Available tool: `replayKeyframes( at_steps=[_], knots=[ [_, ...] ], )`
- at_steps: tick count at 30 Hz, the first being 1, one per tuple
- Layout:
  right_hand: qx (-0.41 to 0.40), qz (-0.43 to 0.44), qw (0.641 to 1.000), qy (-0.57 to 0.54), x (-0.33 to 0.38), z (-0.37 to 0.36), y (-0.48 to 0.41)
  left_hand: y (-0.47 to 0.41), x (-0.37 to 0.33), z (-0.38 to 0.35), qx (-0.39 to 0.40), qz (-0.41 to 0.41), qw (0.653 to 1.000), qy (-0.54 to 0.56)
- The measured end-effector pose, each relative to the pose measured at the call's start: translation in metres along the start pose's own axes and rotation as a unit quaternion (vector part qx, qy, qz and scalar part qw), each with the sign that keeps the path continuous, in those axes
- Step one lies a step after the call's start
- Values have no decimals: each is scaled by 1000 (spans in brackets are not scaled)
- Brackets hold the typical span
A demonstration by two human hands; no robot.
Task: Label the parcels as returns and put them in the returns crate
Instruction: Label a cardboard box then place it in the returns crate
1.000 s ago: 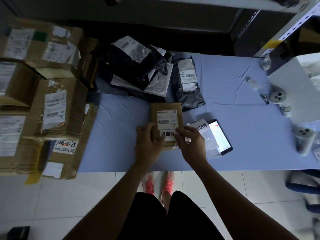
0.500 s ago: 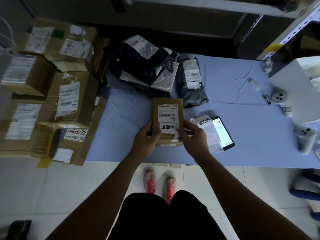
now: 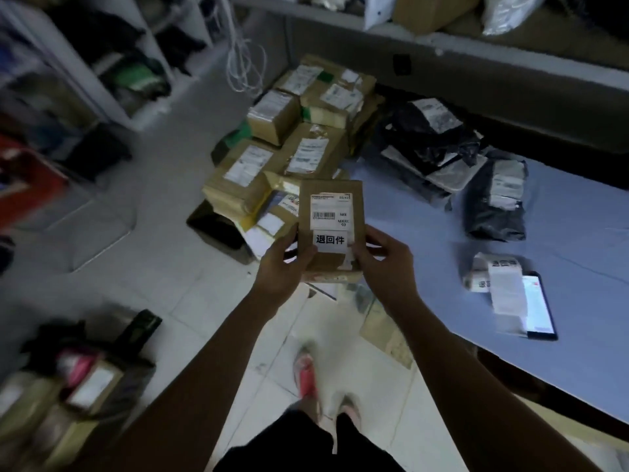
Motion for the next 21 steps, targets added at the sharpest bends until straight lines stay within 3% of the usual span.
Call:
replayKeyframes(
  at_steps=[8,21],
  knots=[
    [102,46,994,3,69,-149,9,81,29,146,-75,15,997,-6],
    [128,-19,991,-11,125,-421,-61,83,120,427,-33,12,999,8]
  ],
)
Point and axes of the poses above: each hand's wrist, its own y-axis away from the middle knuckle, its own z-axis out of the back of the hand, x = y × z, the point moved 2 cm from there along -y, towards the middle knuckle, and after that the axes turned 13 degrees about x, right-handed, at the moved point
